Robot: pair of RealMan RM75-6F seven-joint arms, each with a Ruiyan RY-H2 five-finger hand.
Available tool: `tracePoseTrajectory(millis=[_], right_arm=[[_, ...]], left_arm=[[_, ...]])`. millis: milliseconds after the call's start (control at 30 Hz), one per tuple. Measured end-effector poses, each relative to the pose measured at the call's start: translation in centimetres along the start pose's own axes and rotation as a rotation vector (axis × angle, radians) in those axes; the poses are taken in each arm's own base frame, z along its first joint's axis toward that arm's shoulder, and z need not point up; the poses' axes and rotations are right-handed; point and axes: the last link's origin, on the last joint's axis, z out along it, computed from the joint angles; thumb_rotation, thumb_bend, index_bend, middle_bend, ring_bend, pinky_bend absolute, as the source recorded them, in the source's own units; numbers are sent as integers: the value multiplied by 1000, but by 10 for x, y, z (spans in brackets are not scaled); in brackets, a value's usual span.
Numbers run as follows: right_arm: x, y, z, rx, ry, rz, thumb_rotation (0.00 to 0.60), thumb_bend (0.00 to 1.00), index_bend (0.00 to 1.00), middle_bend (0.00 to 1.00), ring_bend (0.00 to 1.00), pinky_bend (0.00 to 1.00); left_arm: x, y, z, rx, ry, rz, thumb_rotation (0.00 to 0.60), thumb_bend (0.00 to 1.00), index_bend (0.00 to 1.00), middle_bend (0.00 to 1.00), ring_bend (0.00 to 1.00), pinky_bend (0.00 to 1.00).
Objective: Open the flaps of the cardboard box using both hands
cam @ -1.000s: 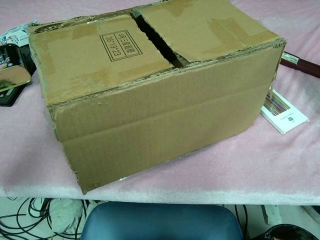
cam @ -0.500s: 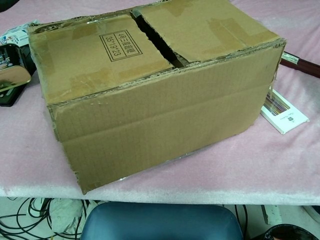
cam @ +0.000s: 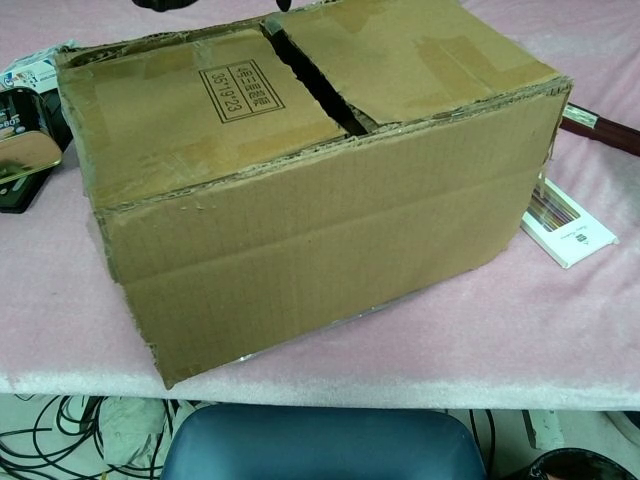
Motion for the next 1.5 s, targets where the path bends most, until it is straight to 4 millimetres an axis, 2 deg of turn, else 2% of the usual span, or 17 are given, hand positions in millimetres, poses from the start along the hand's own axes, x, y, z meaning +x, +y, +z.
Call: tracePoseTrajectory(millis=[533,633,800,1100,1500], right_arm=[[-2,0,1,-6,-10,10,600,237,0,0,0,210],[-2,0,1,-6,-10,10,600,239,0,0,0,210],[-2,0,1,-4,-8,14,600,255,0,0,0,210],[-3,1,0,-7,-7,15,600,288,0,0,0,210],[-4,1,-1,-8,-15,15,600,308,0,0,0,210]], left_arm=[[-8,21,42,-20,-74,70,600,769,179,306,222,292],[-11,24,46,-21,-90,81,600,792,207,346,245,302],[-13,26,48,-11,-107,95,600,864,265,458,336,372],[-8,27,46,-4,-89,60,600,940,351,577,435,462],[12,16,33,25,-62,-50,600,942,351,582,439,470]])
